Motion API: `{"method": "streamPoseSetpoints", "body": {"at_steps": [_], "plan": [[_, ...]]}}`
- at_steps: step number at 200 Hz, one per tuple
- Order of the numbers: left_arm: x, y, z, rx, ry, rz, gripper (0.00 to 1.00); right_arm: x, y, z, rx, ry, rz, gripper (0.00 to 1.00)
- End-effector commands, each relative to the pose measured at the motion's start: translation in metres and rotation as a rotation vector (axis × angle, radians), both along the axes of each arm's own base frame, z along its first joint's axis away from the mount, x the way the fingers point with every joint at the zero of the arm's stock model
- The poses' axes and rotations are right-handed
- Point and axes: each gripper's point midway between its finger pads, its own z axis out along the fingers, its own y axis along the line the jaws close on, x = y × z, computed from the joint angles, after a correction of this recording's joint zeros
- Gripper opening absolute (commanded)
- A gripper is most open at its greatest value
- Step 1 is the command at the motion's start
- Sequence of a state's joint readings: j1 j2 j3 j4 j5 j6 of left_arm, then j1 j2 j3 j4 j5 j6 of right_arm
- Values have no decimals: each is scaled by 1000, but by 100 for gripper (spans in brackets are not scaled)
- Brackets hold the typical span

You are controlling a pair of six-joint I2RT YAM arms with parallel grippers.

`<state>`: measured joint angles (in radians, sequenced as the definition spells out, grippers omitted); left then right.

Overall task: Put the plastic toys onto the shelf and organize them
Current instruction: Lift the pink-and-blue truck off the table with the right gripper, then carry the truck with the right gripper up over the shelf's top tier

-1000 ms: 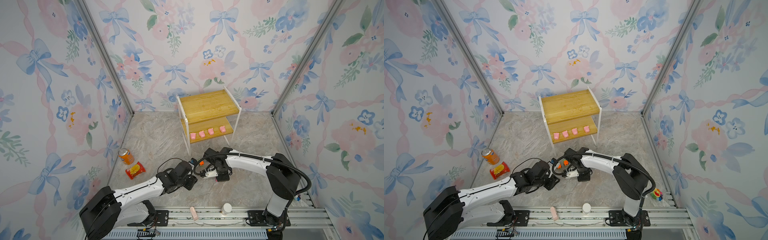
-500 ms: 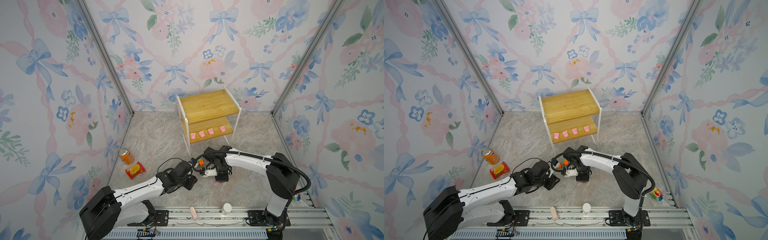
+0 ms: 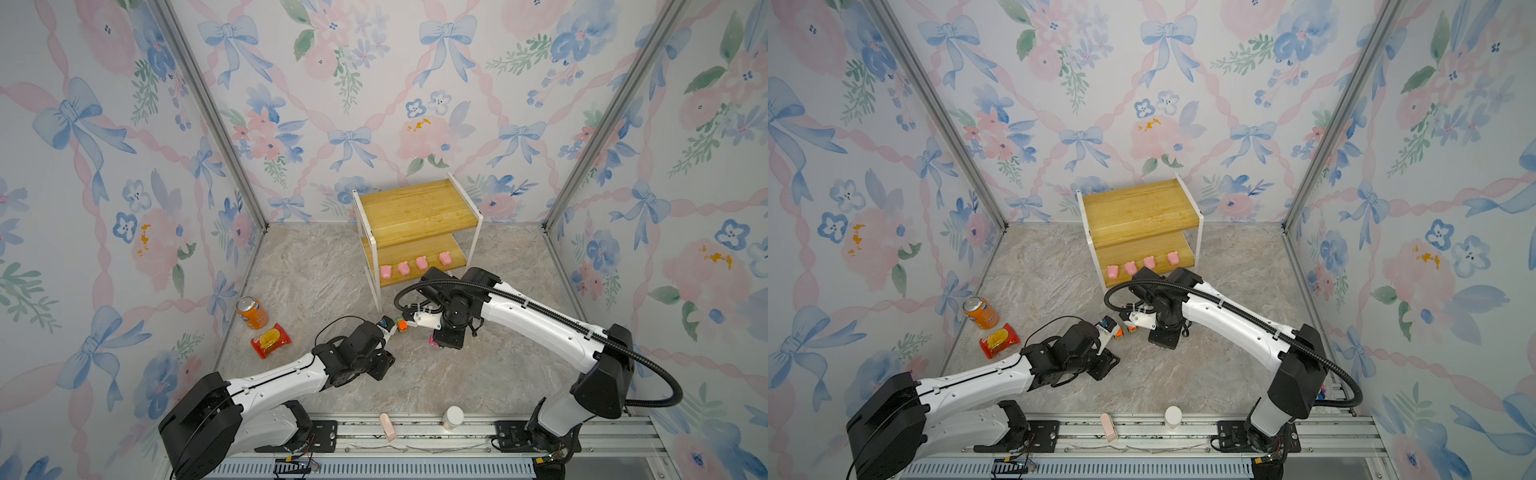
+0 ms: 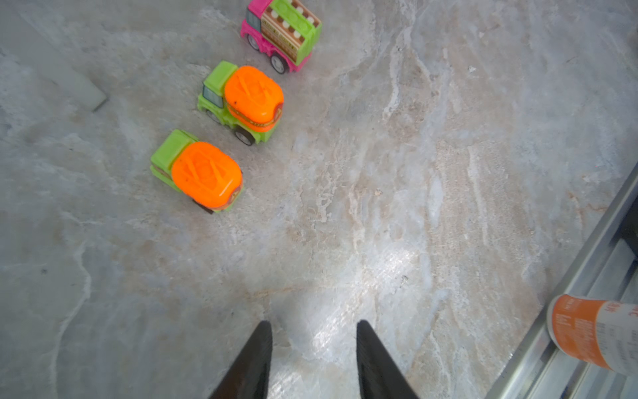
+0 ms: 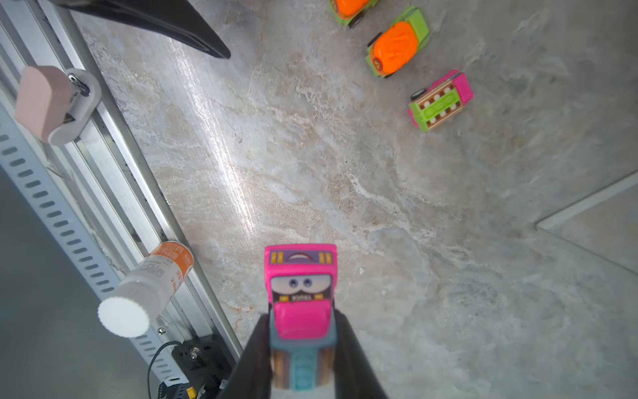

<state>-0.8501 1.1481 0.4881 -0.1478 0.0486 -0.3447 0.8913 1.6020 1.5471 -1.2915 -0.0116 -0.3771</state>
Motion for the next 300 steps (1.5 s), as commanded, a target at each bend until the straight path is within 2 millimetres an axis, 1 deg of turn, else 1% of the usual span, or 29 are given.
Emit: {"method": "streamPoseSetpoints", "body": {"at_steps": [1, 13, 26, 49, 59, 73, 76, 77, 81, 100, 120, 156, 176, 200, 205, 223, 253, 300], "plan": [[5, -2, 10, -12, -27, 0, 41, -5, -8, 37, 58, -32, -93, 16], [6, -2, 12, -14, -34, -2, 42, 0, -5, 58, 115, -79, -117, 17], [8, -3, 16, -20, -48, -1, 41, 6, -1, 86, 179, -137, -141, 17], [11, -5, 24, -32, -68, -1, 42, 24, 2, 135, 265, -248, -200, 22], [13, -7, 29, -40, -77, -1, 42, 27, 5, 154, 296, -259, -210, 22], [15, -8, 33, -45, -88, -2, 42, 39, 7, 175, 309, -300, -232, 19], [15, -8, 34, -45, -90, -2, 42, 41, 6, 182, 320, -316, -237, 19], [15, -8, 34, -45, -91, -3, 42, 43, 8, 179, 313, -312, -237, 19], [15, -8, 34, -47, -91, -2, 42, 48, 10, 181, 311, -318, -244, 19], [16, -8, 37, -50, -102, -1, 42, 66, 14, 198, 342, -361, -274, 17], [16, -6, 38, -50, -109, 2, 42, 89, 8, 207, 374, -402, -338, 18], [17, -6, 40, -52, -119, 3, 42, 129, -16, 219, 432, -481, -499, 15], [18, -6, 41, -51, -123, 6, 42, 144, -28, 228, 449, -554, -566, 15], [20, -6, 44, -50, -135, 4, 42, 164, -49, 238, 439, -659, -679, 15], [20, -6, 46, -52, -139, 5, 42, 167, -53, 239, 439, -677, -702, 15], [21, -7, 48, -52, -149, 3, 42, 175, -58, 246, 469, -722, -750, 14], [22, -8, 50, -55, -151, 3, 42, 185, -60, 256, 537, -778, -810, 13], [22, -8, 52, -61, -152, 2, 42, 202, -52, 250, 560, -787, -839, 15]]}}
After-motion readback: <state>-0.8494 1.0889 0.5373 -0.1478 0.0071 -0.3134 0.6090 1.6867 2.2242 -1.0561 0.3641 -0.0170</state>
